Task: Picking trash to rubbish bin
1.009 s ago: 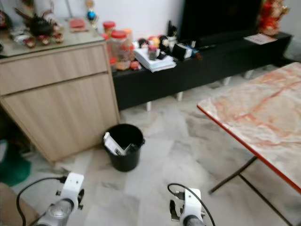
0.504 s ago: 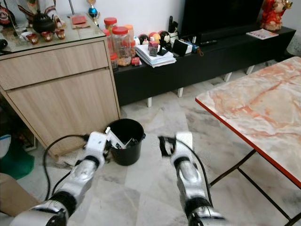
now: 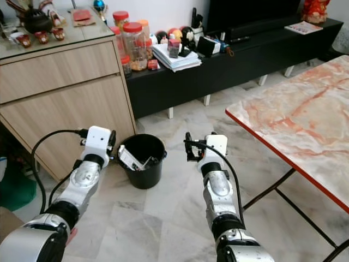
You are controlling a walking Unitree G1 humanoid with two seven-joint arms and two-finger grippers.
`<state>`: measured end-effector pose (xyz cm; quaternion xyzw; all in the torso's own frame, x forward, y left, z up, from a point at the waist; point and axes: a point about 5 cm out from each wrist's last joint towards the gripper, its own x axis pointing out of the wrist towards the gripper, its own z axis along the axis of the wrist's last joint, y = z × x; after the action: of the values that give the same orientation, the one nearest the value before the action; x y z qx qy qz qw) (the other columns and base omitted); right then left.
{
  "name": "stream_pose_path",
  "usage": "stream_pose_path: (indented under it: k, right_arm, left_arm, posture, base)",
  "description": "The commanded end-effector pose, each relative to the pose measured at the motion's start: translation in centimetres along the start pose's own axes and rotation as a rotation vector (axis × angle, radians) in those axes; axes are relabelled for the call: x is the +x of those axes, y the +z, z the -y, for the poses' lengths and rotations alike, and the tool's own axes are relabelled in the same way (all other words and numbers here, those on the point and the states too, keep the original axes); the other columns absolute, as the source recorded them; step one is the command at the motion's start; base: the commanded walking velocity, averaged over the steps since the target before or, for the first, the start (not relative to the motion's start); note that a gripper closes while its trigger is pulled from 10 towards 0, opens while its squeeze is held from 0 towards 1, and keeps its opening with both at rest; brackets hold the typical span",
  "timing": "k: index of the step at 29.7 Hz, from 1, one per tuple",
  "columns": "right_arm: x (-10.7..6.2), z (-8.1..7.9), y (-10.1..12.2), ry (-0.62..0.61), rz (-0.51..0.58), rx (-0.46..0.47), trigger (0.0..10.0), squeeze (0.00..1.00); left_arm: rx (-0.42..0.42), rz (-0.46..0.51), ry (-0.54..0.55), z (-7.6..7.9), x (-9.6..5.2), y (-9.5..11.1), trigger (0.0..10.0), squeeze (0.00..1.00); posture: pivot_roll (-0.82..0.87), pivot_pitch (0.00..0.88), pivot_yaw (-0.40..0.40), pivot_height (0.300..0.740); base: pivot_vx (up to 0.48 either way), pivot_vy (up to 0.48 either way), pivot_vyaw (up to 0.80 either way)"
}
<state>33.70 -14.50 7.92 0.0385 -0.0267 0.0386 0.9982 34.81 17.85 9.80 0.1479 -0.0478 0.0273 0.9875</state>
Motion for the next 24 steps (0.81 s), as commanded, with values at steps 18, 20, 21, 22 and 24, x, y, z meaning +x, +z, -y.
stream_pose_path:
  k: [18,20,21,22,24]
  right_arm:
    - [0.2,1.0,1.4,-0.065,0.081,-0.035,10.0,0.0]
    - [0.2,0.6,1.6,-0.058,0.095,-0.035,10.0,0.0]
    - [0.3,0.4,1.7,-0.056,0.102,-0.033,10.0,0.0]
    - [0.3,0.3,1.8,-0.055,0.105,-0.032,10.0,0.0]
    - [0.4,0.1,1.9,-0.052,0.115,-0.033,10.0,0.0]
  left_arm:
    - [-0.053,0.067,0.048,0.0,0.6,1.5,10.0,0.0]
    - [-0.053,0.075,0.049,0.0,0.7,1.7,10.0,0.0]
    - [-0.048,0.072,0.05,0.0,0.7,1.6,10.0,0.0]
    - [-0.045,0.07,0.05,0.0,0.7,1.6,10.0,0.0]
    - [-0.026,0.064,0.054,0.0,0.7,1.5,10.0,0.0]
  posture:
    - [-0.11,0.0,0.027,0.74]
    - [-0.12,0.0,0.031,0.74]
    - [-0.12,0.0,0.035,0.74]
    - [-0.12,0.0,0.035,0.74]
    - [-0.12,0.0,0.037,0.74]
  base:
    - [0.0,0.0,-0.61]
    - [0.0,0.0,-0.8]
    - [0.0,0.0,-0.8]
    - [0.0,0.0,-0.8]
    - [0.0,0.0,-0.8]
